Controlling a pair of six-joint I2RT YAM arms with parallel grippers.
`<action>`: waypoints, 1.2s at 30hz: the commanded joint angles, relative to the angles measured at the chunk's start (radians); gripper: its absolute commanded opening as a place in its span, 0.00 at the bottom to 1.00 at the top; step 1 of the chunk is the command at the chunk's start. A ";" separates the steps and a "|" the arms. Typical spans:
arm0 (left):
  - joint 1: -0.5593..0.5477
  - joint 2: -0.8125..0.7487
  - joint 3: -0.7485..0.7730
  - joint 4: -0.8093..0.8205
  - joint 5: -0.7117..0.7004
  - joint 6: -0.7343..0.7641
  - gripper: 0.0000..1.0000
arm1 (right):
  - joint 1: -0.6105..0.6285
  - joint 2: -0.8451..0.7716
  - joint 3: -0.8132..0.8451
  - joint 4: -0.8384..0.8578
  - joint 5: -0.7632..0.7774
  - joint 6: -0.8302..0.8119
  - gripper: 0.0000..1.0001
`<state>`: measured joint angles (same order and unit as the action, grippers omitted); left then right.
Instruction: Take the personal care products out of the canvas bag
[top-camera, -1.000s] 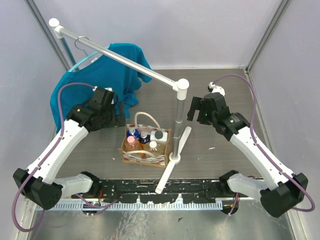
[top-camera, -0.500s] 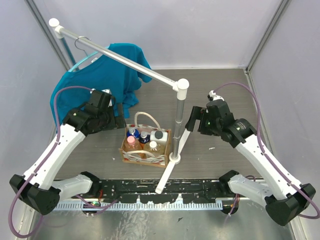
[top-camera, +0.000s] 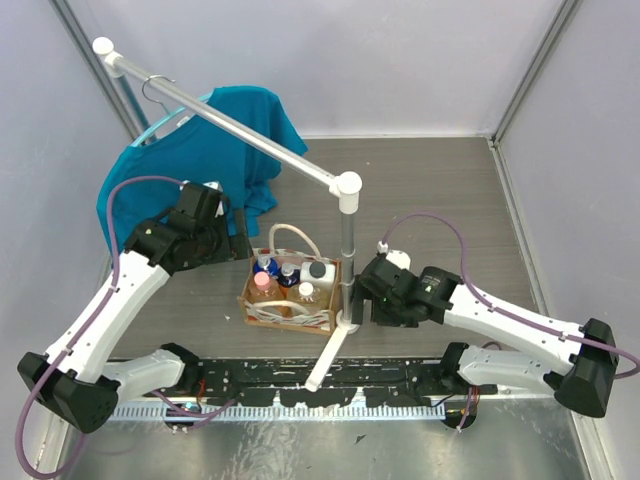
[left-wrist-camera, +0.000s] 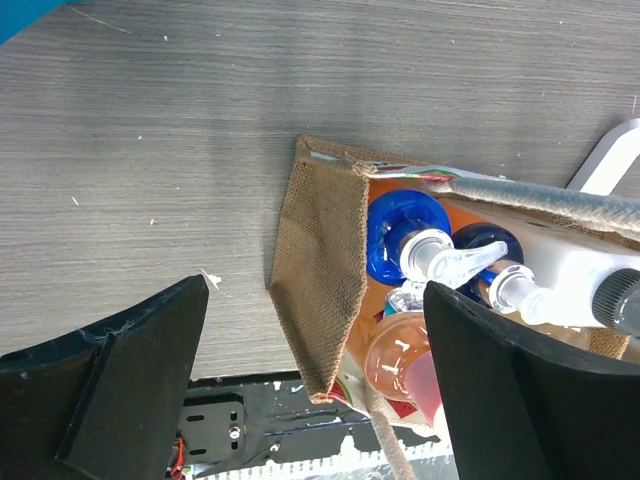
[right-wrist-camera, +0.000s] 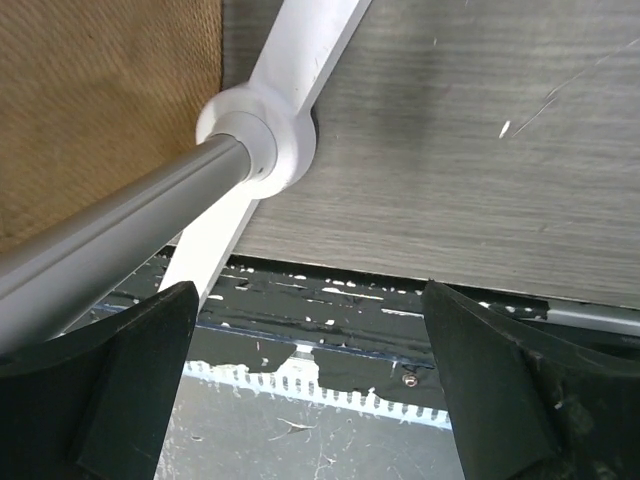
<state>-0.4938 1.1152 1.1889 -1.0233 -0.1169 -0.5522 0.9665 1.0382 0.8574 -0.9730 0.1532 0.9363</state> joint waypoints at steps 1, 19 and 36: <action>-0.004 -0.038 -0.006 -0.006 0.004 -0.003 0.96 | 0.066 -0.027 -0.062 0.194 -0.001 0.130 1.00; -0.004 -0.052 -0.027 0.012 0.032 -0.020 0.96 | 0.068 -0.351 -0.466 0.707 0.147 0.442 1.00; -0.003 -0.082 -0.046 0.001 0.035 -0.023 0.96 | -0.049 -0.089 -0.210 0.683 0.324 0.264 1.00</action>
<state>-0.4938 1.0653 1.1511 -1.0298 -0.0933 -0.5766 1.0073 0.8795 0.5655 -0.3641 0.4717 1.2800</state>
